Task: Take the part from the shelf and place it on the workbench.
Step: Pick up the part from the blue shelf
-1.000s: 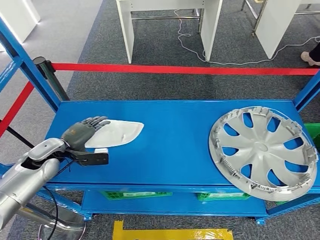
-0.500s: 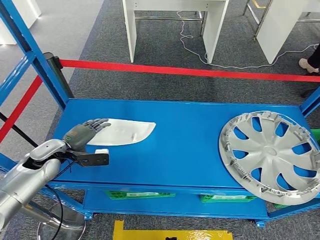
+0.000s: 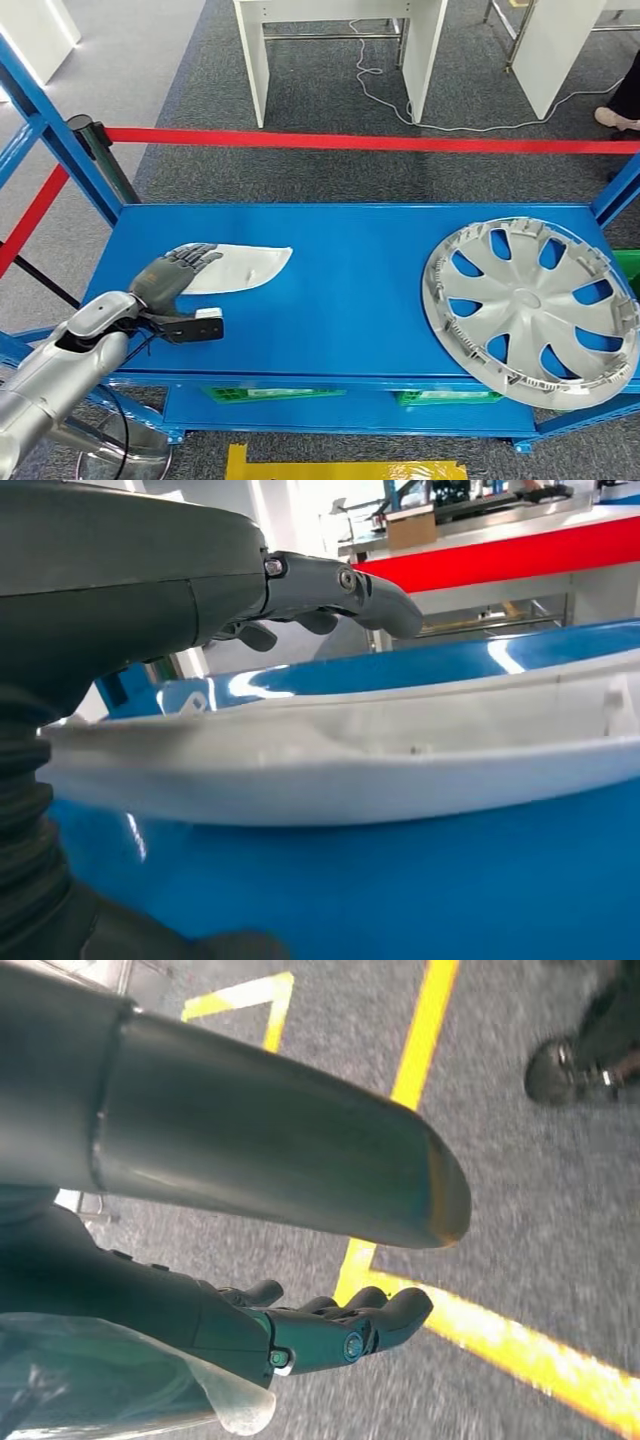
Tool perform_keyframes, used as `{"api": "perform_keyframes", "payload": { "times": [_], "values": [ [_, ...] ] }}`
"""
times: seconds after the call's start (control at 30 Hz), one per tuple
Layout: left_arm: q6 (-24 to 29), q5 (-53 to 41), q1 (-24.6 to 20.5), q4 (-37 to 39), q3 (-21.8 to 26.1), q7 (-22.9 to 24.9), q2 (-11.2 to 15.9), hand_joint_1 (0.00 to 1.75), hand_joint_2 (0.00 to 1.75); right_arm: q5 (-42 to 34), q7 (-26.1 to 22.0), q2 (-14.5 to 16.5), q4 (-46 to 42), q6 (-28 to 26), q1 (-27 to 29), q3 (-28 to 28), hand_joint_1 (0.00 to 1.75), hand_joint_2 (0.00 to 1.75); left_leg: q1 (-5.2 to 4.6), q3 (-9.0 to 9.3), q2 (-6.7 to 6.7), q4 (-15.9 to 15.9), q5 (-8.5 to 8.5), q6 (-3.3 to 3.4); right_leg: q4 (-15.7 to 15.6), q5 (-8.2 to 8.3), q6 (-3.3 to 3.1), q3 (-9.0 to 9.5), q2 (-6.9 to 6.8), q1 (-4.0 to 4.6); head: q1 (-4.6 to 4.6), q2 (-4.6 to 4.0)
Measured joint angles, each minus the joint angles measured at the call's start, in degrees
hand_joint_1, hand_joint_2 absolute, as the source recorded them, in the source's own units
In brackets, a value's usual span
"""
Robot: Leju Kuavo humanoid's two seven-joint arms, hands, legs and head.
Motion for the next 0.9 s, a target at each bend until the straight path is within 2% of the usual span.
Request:
{"api": "perform_keyframes", "payload": {
  "times": [0.03,0.1,0.13,0.2,0.27,0.3,0.33,0.4,0.43,0.47,0.5,0.57,0.6,0.63,0.73,0.77,0.83,0.9],
  "values": [
    [0.1,0.0,0.0,0.2,0.1,0.1,-0.2,1.75,1.75,0.1,-0.1,0.0,0.0,0.0,0.0,-0.1,0.00,0.00,0.02,1.82,0.02,-4.0,2.16,0.17,0.0,-0.07,0.12,0.12,0.00,0.00,0.01,0.00],
    [0.1,0.1,0.0,0.7,0.4,0.2,-0.4,1.75,1.75,0.2,-0.2,0.0,0.0,-0.1,-0.1,-0.2,0.00,0.00,-0.16,4.80,0.02,-10.4,4.40,0.58,0.1,-0.20,0.60,0.17,0.02,0.17,0.04,0.00],
    [0.1,0.2,0.0,0.9,0.5,0.2,-0.5,1.75,1.75,0.3,-0.3,0.0,0.0,-0.1,-0.1,-0.3,0.00,0.00,-0.28,5.39,0.00,-11.8,4.52,0.81,0.1,-0.21,0.91,0.14,0.03,0.24,0.05,0.00],
    [0.1,0.3,0.2,1.2,0.6,0.2,-0.7,1.75,1.75,0.3,-0.4,0.0,0.0,-0.3,-0.1,-0.4,0.00,0.00,-0.43,5.47,-0.08,-12.1,4.40,1.44,-0.2,-0.13,1.67,0.17,0.01,0.20,0.09,0.00],
    [0.1,0.4,0.3,1.4,0.8,0.0,-0.8,1.75,1.75,0.4,-0.6,-0.1,0.0,-0.3,-0.1,-0.5,0.00,0.00,-0.28,5.63,-0.06,-12.5,4.63,2.20,0.8,-0.96,2.31,-0.40,-0.01,0.08,0.18,0.00],
    [0.0,0.5,0.3,1.4,0.9,-0.1,-0.9,1.75,1.75,0.5,-0.7,-0.1,0.0,-0.4,-0.1,-0.6,0.00,0.00,-0.18,5.70,-0.04,-12.6,4.75,2.52,2.8,-2.18,2.53,-1.41,0.00,0.06,0.24,0.00],
    [-0.2,0.5,0.3,1.5,1.1,-0.3,-1.0,1.75,1.75,0.5,-0.9,-0.1,0.0,-0.4,-0.1,-0.7,0.00,0.00,-0.19,5.72,0.00,-12.7,4.78,2.74,6.0,-3.89,2.67,-3.04,0.00,0.04,0.31,0.00],
    [-0.6,0.7,0.6,1.6,1.4,-0.6,-1.1,1.75,1.75,0.6,-1.0,-0.1,0.0,-0.4,0.0,-0.8,0.00,0.00,-0.36,5.67,0.03,-12.6,4.74,3.01,14.0,-7.03,2.83,-6.91,-0.01,0.04,0.37,0.00],
    [-0.8,0.8,0.7,1.6,1.5,-0.7,-1.2,1.75,1.75,0.6,-1.1,-0.2,0.0,-0.4,0.1,-0.8,0.00,0.00,-0.45,5.70,0.01,-12.6,4.71,3.08,16.3,-7.40,2.83,-8.09,-0.01,0.04,0.37,0.00],
    [-1.1,0.9,0.7,1.7,1.5,-0.9,-1.2,1.75,1.75,0.6,-1.2,-0.2,0.0,-0.4,0.1,-0.9,0.00,0.00,-0.51,5.76,-0.03,-12.6,4.68,3.11,16.3,-6.68,2.75,-8.20,-0.01,0.05,0.39,0.00],
    [-1.3,1.0,0.7,1.7,1.6,-1.1,-1.3,1.75,1.75,0.7,-1.3,-0.3,0.0,-0.4,0.1,-0.9,0.00,0.00,-0.55,5.87,-0.09,-12.6,4.64,3.11,13.9,-4.99,2.60,-7.07,-0.01,0.06,0.39,0.00],
    [-1.6,1.2,0.6,1.7,1.6,-1.5,-1.3,1.75,1.75,0.8,-1.5,-0.3,0.0,-0.4,0.0,-1.1,0.00,0.00,-0.70,6.06,-0.18,-12.5,4.46,2.89,5.8,-1.50,2.11,-2.94,-0.01,0.15,0.39,0.00],
    [-1.8,1.3,0.4,1.7,1.7,-1.7,-1.3,1.75,1.75,0.9,-1.7,-0.3,0.0,-0.4,-0.1,-1.1,0.00,0.00,-0.80,6.06,-0.21,-12.4,4.35,2.66,2.5,-0.57,1.88,-1.18,-0.01,0.21,0.34,0.00],
    [-2.1,1.4,0.3,1.7,1.7,-1.8,-1.3,1.75,1.75,1.0,-1.8,-0.3,0.0,-0.4,-0.2,-1.1,0.00,0.00,-0.87,6.03,-0.24,-12.4,4.30,2.39,0.6,-0.28,1.67,-0.12,0.00,0.30,0.32,0.00],
    [-2.6,1.5,-0.2,1.7,1.7,-2.0,-1.2,1.75,1.75,1.3,-2.0,-0.3,0.0,-0.4,-0.2,-1.2,0.00,0.00,-0.77,6.05,-0.28,-12.4,4.30,1.50,-0.2,-0.16,0.93,0.43,-0.06,0.36,0.32,0.00],
    [-2.7,1.5,-0.3,1.7,1.7,-2.1,-1.2,1.75,1.75,1.3,-2.0,-0.3,0.0,-0.4,-0.3,-1.2,0.00,0.00,-0.72,5.87,-0.25,-11.8,3.78,1.16,-0.4,-0.04,0.61,0.53,-0.12,0.25,0.27,0.00],
    [-2.9,1.5,-0.4,1.7,1.7,-2.2,-1.2,1.75,1.75,1.4,-2.1,-0.3,0.0,-0.4,-0.4,-1.2,0.00,0.00,-0.51,4.02,-0.17,-7.2,0.94,0.50,-0.6,0.12,0.13,0.67,-0.22,0.01,0.17,0.00],
    [-3.1,1.5,-0.3,1.7,1.7,-2.3,-1.2,1.75,1.75,1.4,-2.1,-0.3,0.0,-0.4,-0.4,-1.2,0.00,0.00,-0.26,0.68,-0.13,0.4,-2.58,0.02,-0.6,0.10,-0.02,0.64,-0.21,0.01,0.13,0.00]
  ]
}}
